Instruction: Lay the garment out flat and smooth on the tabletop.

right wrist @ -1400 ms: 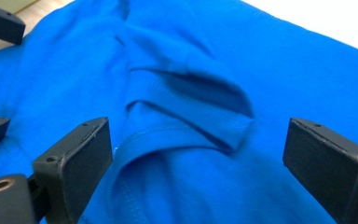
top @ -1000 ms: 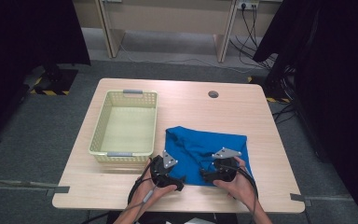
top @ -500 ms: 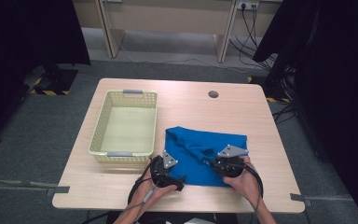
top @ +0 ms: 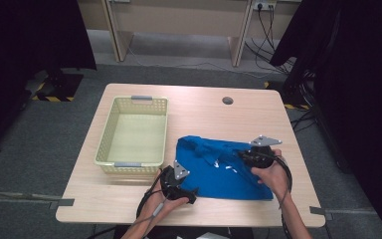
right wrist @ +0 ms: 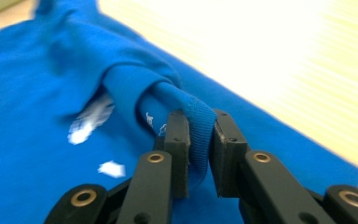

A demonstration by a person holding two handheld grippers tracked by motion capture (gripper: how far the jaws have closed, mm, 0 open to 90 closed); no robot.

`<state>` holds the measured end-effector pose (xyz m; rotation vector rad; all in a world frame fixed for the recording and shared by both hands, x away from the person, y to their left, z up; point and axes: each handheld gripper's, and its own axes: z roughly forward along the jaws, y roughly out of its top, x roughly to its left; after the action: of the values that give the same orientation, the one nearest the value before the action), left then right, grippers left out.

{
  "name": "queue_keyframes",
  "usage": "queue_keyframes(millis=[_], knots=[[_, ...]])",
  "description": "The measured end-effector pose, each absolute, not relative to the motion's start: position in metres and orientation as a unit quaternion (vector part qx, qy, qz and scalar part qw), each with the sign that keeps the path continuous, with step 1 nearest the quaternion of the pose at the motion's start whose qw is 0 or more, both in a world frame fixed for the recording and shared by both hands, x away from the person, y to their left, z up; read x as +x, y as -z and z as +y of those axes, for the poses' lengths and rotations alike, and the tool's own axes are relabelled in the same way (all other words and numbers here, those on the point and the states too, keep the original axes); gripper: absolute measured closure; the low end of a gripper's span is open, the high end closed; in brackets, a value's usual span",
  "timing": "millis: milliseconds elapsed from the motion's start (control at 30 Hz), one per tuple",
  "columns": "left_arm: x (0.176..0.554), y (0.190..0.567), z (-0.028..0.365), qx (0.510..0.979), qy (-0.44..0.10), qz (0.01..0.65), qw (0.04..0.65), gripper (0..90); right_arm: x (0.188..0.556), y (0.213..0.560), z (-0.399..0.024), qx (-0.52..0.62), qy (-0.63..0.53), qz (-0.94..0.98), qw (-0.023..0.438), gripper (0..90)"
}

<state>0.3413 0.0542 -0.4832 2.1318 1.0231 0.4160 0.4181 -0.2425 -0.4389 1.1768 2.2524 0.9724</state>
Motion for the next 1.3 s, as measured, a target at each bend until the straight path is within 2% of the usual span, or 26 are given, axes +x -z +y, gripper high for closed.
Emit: queue_keyframes(millis=[200, 333, 367, 467, 500, 533, 633, 1000, 1167, 1300], knots=[[0.341, 0.483, 0.054, 0.827, -0.161, 0.398, 0.362, 1.6, 0.439, 0.447, -0.26, 0.459, -0.345, 0.793, 0.201, 76.2], [0.341, 0.483, 0.054, 0.828, -0.162, 0.397, 0.362, 1.6, 0.44, 0.449, -0.263, 0.468, -0.348, 0.788, 0.197, 71.5], [0.341, 0.483, 0.054, 0.827, -0.162, 0.398, 0.363, 1.6, 0.438, 0.448, -0.265, 0.474, -0.354, 0.783, 0.195, 62.0], [0.341, 0.483, 0.054, 0.827, -0.162, 0.398, 0.363, 1.6, 0.43, 0.443, -0.268, 0.48, -0.372, 0.771, 0.191, 45.3], [0.341, 0.483, 0.054, 0.827, -0.161, 0.398, 0.363, 1.6, 0.43, 0.443, -0.268, 0.48, -0.372, 0.771, 0.191, 45.3], [0.341, 0.483, 0.054, 0.828, -0.16, 0.396, 0.362, 1.6, 0.423, 0.439, -0.27, 0.485, -0.374, 0.768, 0.189, 34.7], [0.342, 0.483, 0.053, 0.83, -0.156, 0.388, 0.369, 2.7, 0.411, 0.436, -0.274, 0.495, -0.382, 0.759, 0.182, 26.4], [0.361, 0.478, 0.031, 0.833, -0.153, 0.379, 0.372, 5.9, 0.383, 0.458, -0.275, 0.478, -0.364, 0.782, 0.168, 24.1], [0.371, 0.482, 0.026, 0.832, -0.16, 0.383, 0.367, 5.0, 0.382, 0.472, -0.271, 0.464, -0.346, 0.797, 0.174, 27.4], [0.368, 0.482, 0.026, 0.832, -0.163, 0.384, 0.366, 5.8, 0.379, 0.471, -0.271, 0.455, -0.34, 0.803, 0.179, 33.4]])
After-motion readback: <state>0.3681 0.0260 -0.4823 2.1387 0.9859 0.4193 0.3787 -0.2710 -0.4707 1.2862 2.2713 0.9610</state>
